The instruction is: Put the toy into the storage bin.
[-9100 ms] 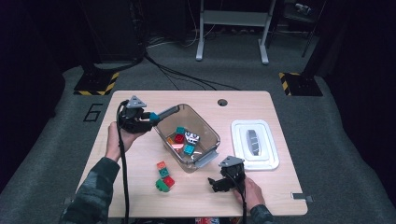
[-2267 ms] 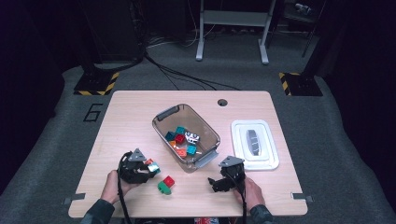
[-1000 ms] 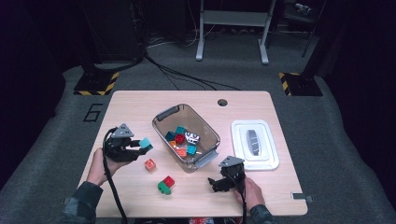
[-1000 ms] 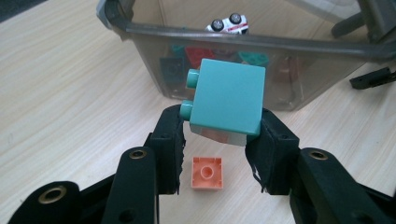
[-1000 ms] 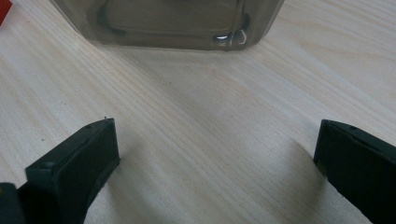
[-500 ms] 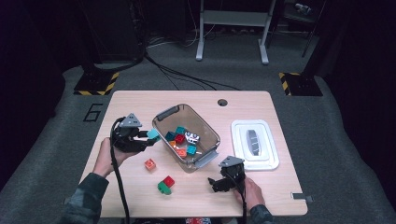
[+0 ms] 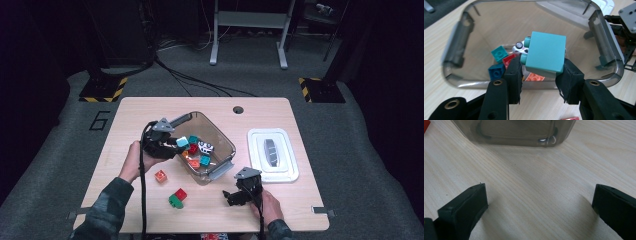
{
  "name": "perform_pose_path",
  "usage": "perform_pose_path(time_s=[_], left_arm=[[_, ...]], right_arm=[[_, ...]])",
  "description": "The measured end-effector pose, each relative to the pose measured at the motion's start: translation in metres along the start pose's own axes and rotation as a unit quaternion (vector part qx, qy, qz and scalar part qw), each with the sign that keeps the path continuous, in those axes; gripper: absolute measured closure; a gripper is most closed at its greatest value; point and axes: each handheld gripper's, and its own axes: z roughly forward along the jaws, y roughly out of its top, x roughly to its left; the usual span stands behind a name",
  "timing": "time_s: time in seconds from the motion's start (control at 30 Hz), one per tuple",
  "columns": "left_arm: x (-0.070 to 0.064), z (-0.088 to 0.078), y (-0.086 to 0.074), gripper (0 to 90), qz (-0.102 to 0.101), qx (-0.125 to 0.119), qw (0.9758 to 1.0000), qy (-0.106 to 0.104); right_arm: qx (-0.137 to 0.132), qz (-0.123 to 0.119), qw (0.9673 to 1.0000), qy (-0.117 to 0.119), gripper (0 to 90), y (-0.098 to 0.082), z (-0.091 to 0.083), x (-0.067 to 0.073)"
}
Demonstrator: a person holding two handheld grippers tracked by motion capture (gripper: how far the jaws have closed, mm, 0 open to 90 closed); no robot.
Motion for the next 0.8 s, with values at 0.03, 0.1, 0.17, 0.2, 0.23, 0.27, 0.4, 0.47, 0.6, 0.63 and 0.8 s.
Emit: perform_pose_path(time_s=[0.03, 0.1, 0.17, 0.2, 0.23, 0.27, 0.4, 0.47, 0.6, 0.63, 0.8], left_arm=[[-0.002, 0.003, 0.002, 57.8, 0.001, 0.0, 1.0, -0.004], [-0.005, 0.007, 0.004, 57.8, 0.009, 0.01, 0.9999, -0.009], [-0.008, 0.011, 0.005, 57.8, 0.009, 0.013, 0.9998, -0.012], [-0.008, 0.012, 0.005, 57.7, 0.009, 0.016, 0.9997, -0.015], [-0.009, 0.014, 0.005, 57.7, 0.008, 0.018, 0.9997, -0.015], [-0.009, 0.015, 0.005, 57.7, 0.01, 0.022, 0.9996, -0.016], [-0.01, 0.018, 0.004, 57.4, 0.012, 0.034, 0.9991, -0.021], [-0.011, 0.018, 0.004, 56.0, 0.013, 0.033, 0.9991, -0.023], [-0.011, 0.015, 0.002, 45.5, 0.009, 0.025, 0.9993, -0.025], [-0.011, 0.013, 0.001, 41.5, 0.011, 0.025, 0.9994, -0.02], [-0.01, 0.0, -0.006, 23.8, -0.001, 0.008, 1.0, -0.004]], right_arm=[[0.0, 0.0, 1.0, 0.0, 0.0, 0.0, 0.0, 0.0], [0.0, 0.0, 1.0, 0.0, 0.0, 0.0, 0.0, 0.0], [0.0, 0.0, 1.0, 0.0, 0.0, 0.0, 0.0, 0.0], [0.0, 0.0, 1.0, 0.0, 0.0, 0.0, 0.0, 0.0], [0.0, -0.001, 1.0, 0.0, 0.0, 0.0, 0.0, 0.0], [0.0, 0.0, 1.0, 0.0, 0.0, 0.0, 0.0, 0.0], [0.0, 0.0, 1.0, 0.0, 0.0, 0.0, 0.0, 0.0], [0.0, 0.0, 1.0, 0.0, 0.0, 0.0, 0.0, 0.0], [0.0, 0.0, 1.0, 0.0, 0.0, 0.0, 0.0, 0.0], [0.0, 0.0, 1.0, 0.0, 0.0, 0.0, 0.0, 0.0], [0.0, 0.0, 1.0, 0.0, 0.0, 0.0, 0.0, 0.0]])
